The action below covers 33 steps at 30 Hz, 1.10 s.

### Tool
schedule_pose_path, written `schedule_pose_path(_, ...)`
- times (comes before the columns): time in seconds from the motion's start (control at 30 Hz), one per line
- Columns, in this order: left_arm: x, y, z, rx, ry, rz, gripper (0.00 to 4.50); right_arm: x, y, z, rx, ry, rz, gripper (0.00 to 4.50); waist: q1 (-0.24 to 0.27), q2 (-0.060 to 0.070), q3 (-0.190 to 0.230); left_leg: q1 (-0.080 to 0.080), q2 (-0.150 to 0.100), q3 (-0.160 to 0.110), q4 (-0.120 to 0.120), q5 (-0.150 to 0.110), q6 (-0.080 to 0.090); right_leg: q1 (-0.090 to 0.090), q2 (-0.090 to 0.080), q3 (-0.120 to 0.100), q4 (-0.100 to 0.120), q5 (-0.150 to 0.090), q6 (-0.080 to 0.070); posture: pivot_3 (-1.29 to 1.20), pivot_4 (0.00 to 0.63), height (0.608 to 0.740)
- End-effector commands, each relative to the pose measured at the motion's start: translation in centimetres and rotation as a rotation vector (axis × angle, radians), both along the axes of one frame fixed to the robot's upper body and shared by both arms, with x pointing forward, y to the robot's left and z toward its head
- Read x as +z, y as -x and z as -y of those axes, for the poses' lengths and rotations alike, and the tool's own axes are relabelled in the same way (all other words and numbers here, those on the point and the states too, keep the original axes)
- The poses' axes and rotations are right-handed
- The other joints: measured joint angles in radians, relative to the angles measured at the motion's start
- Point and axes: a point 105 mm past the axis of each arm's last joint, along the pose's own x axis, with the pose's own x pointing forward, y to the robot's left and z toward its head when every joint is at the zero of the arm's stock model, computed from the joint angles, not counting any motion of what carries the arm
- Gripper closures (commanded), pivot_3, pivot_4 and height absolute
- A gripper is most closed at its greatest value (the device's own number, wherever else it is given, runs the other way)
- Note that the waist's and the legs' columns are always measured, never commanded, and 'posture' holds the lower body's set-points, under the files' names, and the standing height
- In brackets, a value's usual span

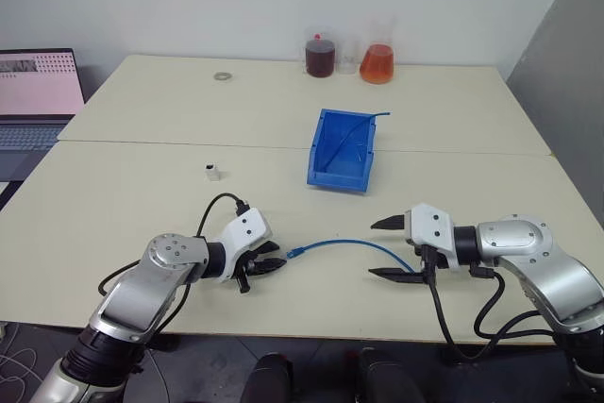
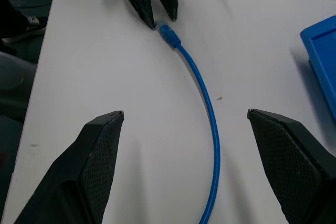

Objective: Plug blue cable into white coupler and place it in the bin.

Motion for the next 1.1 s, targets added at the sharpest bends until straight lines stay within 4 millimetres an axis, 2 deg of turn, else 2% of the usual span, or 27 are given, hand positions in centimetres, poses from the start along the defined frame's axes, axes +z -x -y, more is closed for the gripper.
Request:
schedule_pose_path(0.03,-3.1,2.6,0.8,-0.045,-0.008,-0.168,3.71,2.3,0.0,-0.4,-0.001,-0.059,0.067,0.49,0.0,0.0,0.0,0.0,0.0,0.0,0.0,0.0,0.0,0.0,0.0,0.0,0.0,0.0,0.0,0.0,0.15,0.74)
schedule_pose_path(0.1,-2.9,2.4,0.5,-0.025,-0.006,-0.157,4.19,2.6,0.0,-0.5,-0.005,-0.076,0.063,0.49,-0.001,0.0,0.0,0.0,0.0,0.0,0.0,0.0,0.0,0.0,0.0,0.0,0.0,0.0,0.0,0.0,0.15,0.74)
schedule_pose_path(0.13,-2.8,2.2,0.3,-0.014,-0.004,-0.148,4.26,2.7,0.0,-0.4,-0.012,-0.08,0.051,0.49,-0.001,0.0,0.0,0.0,0.0,0.0,0.0,0.0,0.0,0.0,0.0,0.0,0.0,0.0,0.0,0.0,0.15,0.74)
schedule_pose_path(0.3,-1.5,0.7,-0.3,0.059,0.061,-0.104,4.28,2.7,0.1,0.0,-0.032,-0.056,0.026,0.49,-0.001,0.0,0.0,0.0,0.0,0.0,0.0,0.0,0.0,0.0,0.0,0.0,0.0,0.0,0.0,0.0,0.15,0.74)
schedule_pose_path(0.37,-0.5,0.0,-0.5,0.089,0.122,-0.073,4.28,3.3,-0.1,0.0,-0.051,-0.092,0.042,0.49,-0.001,0.0,0.0,0.0,0.0,0.0,0.0,0.0,0.0,0.0,0.0,0.0,0.0,0.0,0.0,0.0,0.15,0.74)
schedule_pose_path(0.47,1.5,-0.9,-0.1,0.083,0.227,-0.024,4.28,4.0,-0.2,-0.3,-0.085,-0.184,0.025,0.49,-0.001,-0.001,0.0,-0.001,0.001,-0.001,0.0,0.0,0.0,0.0,0.0,0.0,0.0,0.0,0.0,0.0,0.15,0.74)
schedule_pose_path(0.57,3.9,-1.2,0.8,0.026,0.334,0.018,4.28,3.6,1.0,-0.5,-0.073,-0.241,-0.072,0.49,0.001,-0.002,0.001,-0.002,0.001,-0.002,0.001,0.0,0.0,-0.001,0.001,0.0,0.0,0.0,0.0,0.0,0.15,0.74)
schedule_pose_path(0.8,7.7,-0.8,2.4,-0.078,0.47,0.0,4.28,2.5,3.6,-1.7,-0.057,-0.316,-0.294,0.49,0.001,-0.003,0.002,-0.008,0.001,-0.004,0.005,0.0,0.0,-0.003,0.001,-0.002,0.0,0.0,0.0,0.0,0.15,0.74)
schedule_pose_path(1.1,10.9,1.1,3.5,-0.204,0.624,-0.177,4.28,2.5,2.6,-2.3,-0.12,-0.447,-0.405,0.49,-0.016,-0.003,0.002,-0.008,0.001,-0.005,0.006,0.0,0.0,-0.003,0.002,-0.002,0.001,0.0,0.0,0.0,0.15,0.74)
